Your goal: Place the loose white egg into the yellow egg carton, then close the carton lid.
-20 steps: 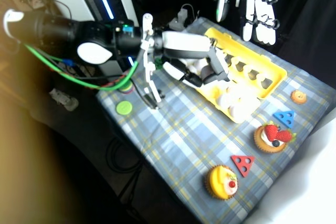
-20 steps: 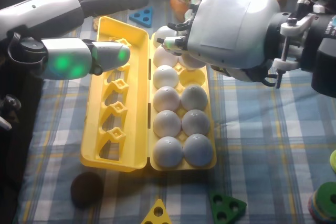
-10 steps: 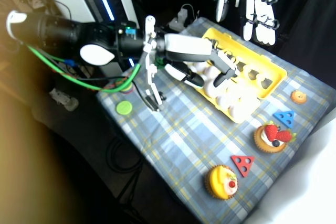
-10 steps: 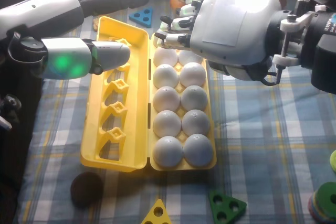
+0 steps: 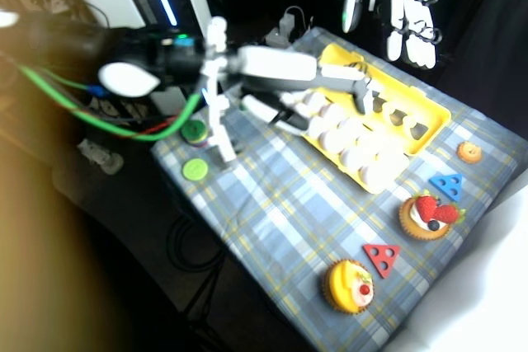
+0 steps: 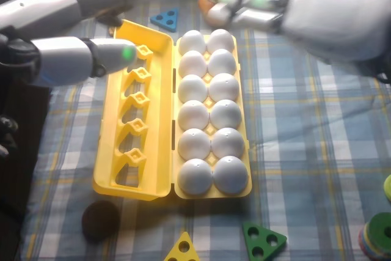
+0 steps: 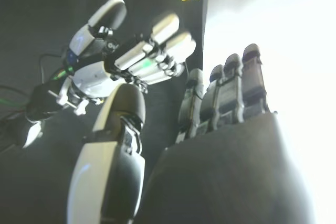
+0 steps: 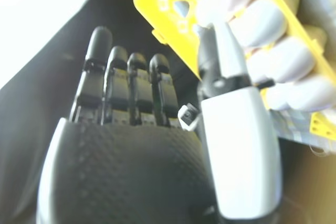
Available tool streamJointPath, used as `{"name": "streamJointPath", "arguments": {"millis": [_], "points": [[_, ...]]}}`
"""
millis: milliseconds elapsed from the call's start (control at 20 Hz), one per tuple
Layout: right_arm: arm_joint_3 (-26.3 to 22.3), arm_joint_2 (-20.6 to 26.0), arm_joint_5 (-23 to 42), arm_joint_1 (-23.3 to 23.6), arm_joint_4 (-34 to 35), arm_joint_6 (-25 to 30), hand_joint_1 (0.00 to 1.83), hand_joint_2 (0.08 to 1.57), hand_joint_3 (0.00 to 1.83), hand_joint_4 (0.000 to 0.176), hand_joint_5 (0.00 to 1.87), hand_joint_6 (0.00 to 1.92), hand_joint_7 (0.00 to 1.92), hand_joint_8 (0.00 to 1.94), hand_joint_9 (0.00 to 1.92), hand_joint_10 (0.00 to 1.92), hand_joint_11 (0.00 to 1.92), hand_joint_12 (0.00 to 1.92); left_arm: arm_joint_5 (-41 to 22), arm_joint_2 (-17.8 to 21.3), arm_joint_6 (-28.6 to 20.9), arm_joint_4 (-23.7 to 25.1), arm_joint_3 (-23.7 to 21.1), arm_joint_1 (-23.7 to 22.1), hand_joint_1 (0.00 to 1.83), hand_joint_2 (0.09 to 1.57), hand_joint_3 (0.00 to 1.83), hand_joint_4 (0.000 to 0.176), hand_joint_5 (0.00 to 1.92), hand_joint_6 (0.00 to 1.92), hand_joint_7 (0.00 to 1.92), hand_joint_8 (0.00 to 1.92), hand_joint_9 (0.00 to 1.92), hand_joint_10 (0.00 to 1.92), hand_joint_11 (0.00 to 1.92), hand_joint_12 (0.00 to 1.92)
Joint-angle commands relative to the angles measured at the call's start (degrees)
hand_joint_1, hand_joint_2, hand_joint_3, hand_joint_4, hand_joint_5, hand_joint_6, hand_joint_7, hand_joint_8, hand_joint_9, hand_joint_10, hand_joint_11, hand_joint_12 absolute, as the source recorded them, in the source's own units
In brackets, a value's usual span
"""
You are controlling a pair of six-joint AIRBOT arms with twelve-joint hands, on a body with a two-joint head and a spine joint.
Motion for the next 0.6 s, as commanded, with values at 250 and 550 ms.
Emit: {"name": "streamJointPath", "arguments": {"millis": [250,550], "points": [[-5.55,8.92,14.72,-5.35,1.81,-0.42,0.35,1.24,0.00,0.000,0.00,0.00,0.00,0.00,0.00,0.00,0.00,0.66,-11.77,-2.17,-19.74,-2.57,7.08,4.50,0.24,1.40,0.00,0.000,0.00,0.00,0.11,0.01,0.31,0.05,0.00,1.31],[-9.64,14.49,20.38,-10.64,2.64,-0.42,0.65,1.31,0.00,0.000,0.00,0.00,0.00,0.00,0.00,0.00,0.00,0.01,-16.25,-3.71,-35.20,-3.99,11.62,12.22,0.28,1.38,0.00,0.034,0.00,0.00,0.00,0.00,0.15,0.00,0.00,1.23]]}}
